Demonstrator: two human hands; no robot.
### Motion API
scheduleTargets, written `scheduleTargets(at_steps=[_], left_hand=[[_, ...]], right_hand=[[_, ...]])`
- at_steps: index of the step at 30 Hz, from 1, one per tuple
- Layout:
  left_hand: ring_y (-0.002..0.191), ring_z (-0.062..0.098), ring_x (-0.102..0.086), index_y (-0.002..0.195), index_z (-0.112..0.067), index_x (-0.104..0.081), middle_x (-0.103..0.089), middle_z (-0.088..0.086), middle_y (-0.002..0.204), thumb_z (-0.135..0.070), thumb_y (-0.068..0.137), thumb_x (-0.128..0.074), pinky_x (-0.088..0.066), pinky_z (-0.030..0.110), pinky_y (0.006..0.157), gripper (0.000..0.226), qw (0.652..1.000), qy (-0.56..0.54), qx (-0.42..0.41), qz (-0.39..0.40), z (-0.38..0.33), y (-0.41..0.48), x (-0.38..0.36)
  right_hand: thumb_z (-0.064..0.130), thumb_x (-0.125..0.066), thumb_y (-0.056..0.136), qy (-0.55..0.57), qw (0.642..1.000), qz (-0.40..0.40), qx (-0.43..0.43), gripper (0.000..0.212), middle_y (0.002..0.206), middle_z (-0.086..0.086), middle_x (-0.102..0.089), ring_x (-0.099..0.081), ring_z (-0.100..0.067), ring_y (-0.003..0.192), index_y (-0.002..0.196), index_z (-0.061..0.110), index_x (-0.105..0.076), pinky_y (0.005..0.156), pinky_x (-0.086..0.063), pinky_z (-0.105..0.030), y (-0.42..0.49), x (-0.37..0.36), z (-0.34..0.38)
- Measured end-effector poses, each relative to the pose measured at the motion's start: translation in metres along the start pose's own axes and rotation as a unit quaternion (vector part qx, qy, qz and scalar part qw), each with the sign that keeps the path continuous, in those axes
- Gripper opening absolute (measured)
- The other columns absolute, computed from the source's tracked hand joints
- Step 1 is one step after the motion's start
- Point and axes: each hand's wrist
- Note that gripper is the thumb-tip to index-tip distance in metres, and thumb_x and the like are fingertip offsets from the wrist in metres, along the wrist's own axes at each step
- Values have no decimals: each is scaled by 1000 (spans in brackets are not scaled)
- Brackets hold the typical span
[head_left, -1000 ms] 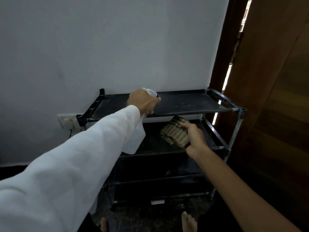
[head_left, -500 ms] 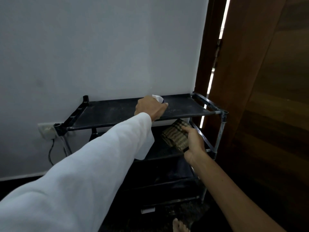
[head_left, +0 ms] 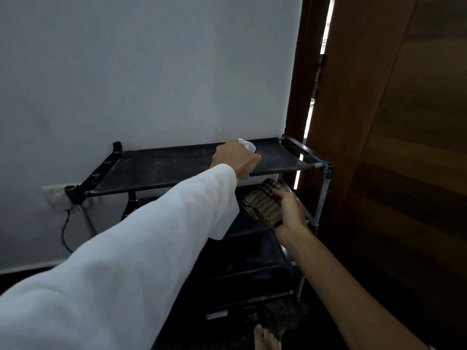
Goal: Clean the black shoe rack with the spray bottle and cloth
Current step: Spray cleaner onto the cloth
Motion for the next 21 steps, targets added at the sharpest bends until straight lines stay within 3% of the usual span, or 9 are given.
scheduleTargets(at_steps=[3,6,8,10,11,14,17,21], left_hand=[[83,21,-58,97,-14,-59,-60,0,93,-55,75,-67,-44,27,71,48,999,40,5,-36,11,-6,2],[97,25,-66,117,-11,-63,-70,5,104,-58,74,-69,-53,29,85,64,998,3,43,-55,37,-13,17],[77,18,-72,112,-12,-66,-76,5,79,-52,75,-70,-60,30,74,55,996,-38,69,-46,59,-24,29],[48,9,-64,102,-10,-69,-71,0,58,-45,77,-70,-53,22,48,43,993,-64,86,-42,82,-39,36],[44,8,-62,98,-10,-70,-71,0,57,-42,77,-71,-48,19,44,39,992,-73,93,-43,94,-47,39],[64,18,-70,100,-14,-71,-74,5,76,-44,73,-73,-58,29,57,40,987,-87,122,-53,130,-66,44],[92,28,-70,125,-21,-63,-70,12,105,-45,73,-71,-60,44,81,58,981,-85,158,-77,171,-78,53],[96,25,-67,132,-26,-60,-67,6,111,-35,82,-68,-57,37,87,51,977,-57,167,-116,220,-81,66]], right_hand=[[19,-65,87,-7,1000,-6,3,11,92,-9,-78,-74,-28,93,94,17,-73,93,-56,-52,-1,0,0],[17,-64,87,-14,1000,-6,0,12,90,-9,-78,-74,-28,93,95,14,-73,92,-57,-48,-2,-4,-5],[15,-64,87,-20,1000,-1,-13,15,91,-10,-78,-74,-28,94,98,10,-73,92,-57,-47,-4,-11,-12],[13,-64,87,-29,999,4,-26,16,95,-13,-77,-74,-29,94,99,7,-73,93,-57,-49,-7,-20,-19],[13,-64,87,-37,999,9,-33,17,96,-14,-77,-73,-30,95,99,6,-72,92,-57,-50,-9,-25,-24],[13,-64,87,-55,997,23,-53,13,95,-14,-76,-73,-30,90,95,7,-72,90,-58,-49,-13,-38,-38],[12,-65,87,-69,994,43,-67,7,87,-11,-75,-72,-25,76,87,9,-71,81,-59,-45,-15,-53,-51],[10,-64,87,-78,992,62,-79,6,83,-11,-74,-72,-25,71,87,9,-70,73,-60,-41,-18,-69,-71]])
Point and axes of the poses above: each hand's wrist, its own y-axis towards the middle knuckle, its own x-axis out of the back of the hand, z = x × y
